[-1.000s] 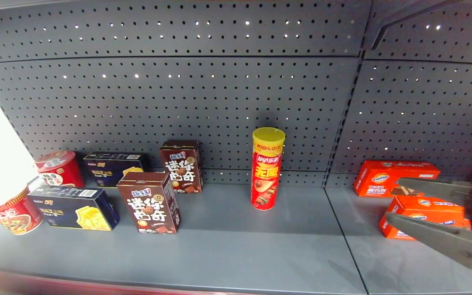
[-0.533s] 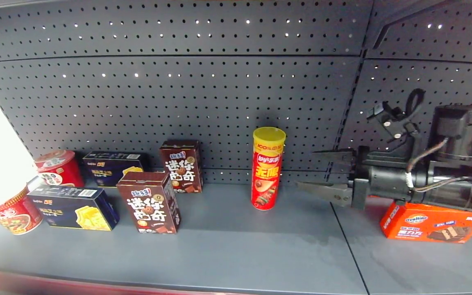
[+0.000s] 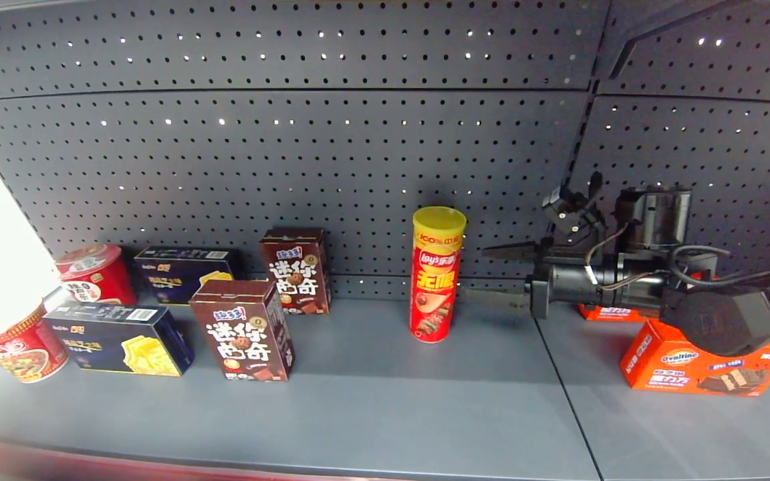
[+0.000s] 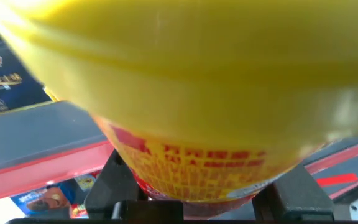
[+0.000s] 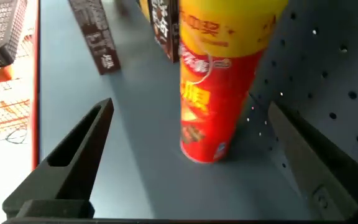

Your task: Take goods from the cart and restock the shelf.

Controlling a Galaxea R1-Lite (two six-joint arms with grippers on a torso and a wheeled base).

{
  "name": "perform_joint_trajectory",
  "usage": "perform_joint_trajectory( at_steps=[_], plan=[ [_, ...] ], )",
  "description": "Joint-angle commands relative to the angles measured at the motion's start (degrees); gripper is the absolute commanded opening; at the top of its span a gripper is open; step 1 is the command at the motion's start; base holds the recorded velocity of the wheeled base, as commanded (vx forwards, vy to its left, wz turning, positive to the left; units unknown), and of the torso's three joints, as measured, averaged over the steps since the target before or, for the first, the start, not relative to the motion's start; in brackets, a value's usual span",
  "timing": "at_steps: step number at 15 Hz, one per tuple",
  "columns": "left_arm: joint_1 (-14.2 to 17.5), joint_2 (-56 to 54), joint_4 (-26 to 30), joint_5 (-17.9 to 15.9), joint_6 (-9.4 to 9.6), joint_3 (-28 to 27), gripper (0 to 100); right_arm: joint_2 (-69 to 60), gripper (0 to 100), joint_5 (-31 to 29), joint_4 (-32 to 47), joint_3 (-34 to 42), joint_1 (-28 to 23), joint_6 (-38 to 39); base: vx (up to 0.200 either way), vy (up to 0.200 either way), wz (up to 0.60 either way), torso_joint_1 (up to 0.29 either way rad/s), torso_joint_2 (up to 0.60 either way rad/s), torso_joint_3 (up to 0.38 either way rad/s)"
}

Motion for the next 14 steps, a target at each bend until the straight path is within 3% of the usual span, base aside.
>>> perform_joint_trajectory(
  at_steps=[1, 14],
  plan=[
    [0.0, 0.1, 0.0, 0.0, 0.0, 0.3, 0, 3.5, 100, 0.2, -0.7, -1.8, 0.0, 0.0, 0.0, 0.0, 0.0, 0.0, 0.0, 0.0],
    [0.0, 0.0, -0.6, 0.2, 0.08, 2.7, 0, 16.8, 100, 1.1, -2.1, -13.3, 1.1, 0.1, 0.0, 0.0, 0.0, 0.0, 0.0, 0.0]
  ],
)
